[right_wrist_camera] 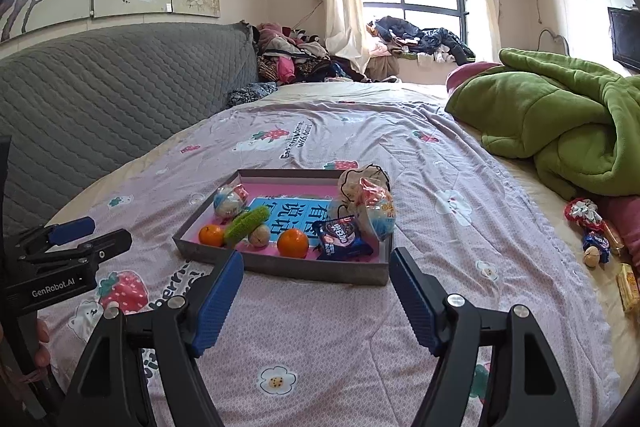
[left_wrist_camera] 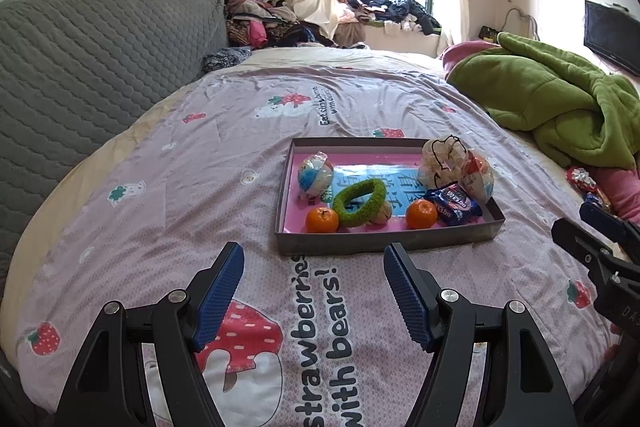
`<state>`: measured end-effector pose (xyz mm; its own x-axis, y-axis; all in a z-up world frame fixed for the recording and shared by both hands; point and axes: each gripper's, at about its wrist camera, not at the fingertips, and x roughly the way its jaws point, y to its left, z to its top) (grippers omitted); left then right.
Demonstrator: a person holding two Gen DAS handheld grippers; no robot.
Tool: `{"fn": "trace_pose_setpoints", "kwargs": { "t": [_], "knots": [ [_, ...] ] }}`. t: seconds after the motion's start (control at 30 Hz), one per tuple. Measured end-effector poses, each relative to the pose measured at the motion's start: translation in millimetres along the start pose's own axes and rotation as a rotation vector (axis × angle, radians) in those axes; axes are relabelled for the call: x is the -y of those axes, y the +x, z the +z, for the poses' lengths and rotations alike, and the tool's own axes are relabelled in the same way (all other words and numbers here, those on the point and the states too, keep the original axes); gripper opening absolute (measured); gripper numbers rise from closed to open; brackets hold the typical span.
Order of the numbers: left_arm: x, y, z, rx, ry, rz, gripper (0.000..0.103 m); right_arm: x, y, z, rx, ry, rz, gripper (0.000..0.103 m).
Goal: Organize objects
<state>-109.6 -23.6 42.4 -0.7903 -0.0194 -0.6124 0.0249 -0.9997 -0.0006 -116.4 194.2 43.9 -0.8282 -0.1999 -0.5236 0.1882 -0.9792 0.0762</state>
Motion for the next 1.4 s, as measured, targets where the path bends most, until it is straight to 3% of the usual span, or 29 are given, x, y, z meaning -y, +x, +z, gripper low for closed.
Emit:
{"fn": "trace_pose_setpoints", "kwargs": {
  "t": [0.47,1.4],
  "knots": [
    [7.0,-2.2,-19.3,-0.001,-0.001,-0.017,0.074,-6.5,10.5,-19.6,-0.056,-0.003,0.002,0.075],
    [19.4,15.3,-55.0,0.002,0.014,-0.043,0.074,2.7,26.9,-54.7,-0.082,0.020,-0.020,0.075]
  ]
}}
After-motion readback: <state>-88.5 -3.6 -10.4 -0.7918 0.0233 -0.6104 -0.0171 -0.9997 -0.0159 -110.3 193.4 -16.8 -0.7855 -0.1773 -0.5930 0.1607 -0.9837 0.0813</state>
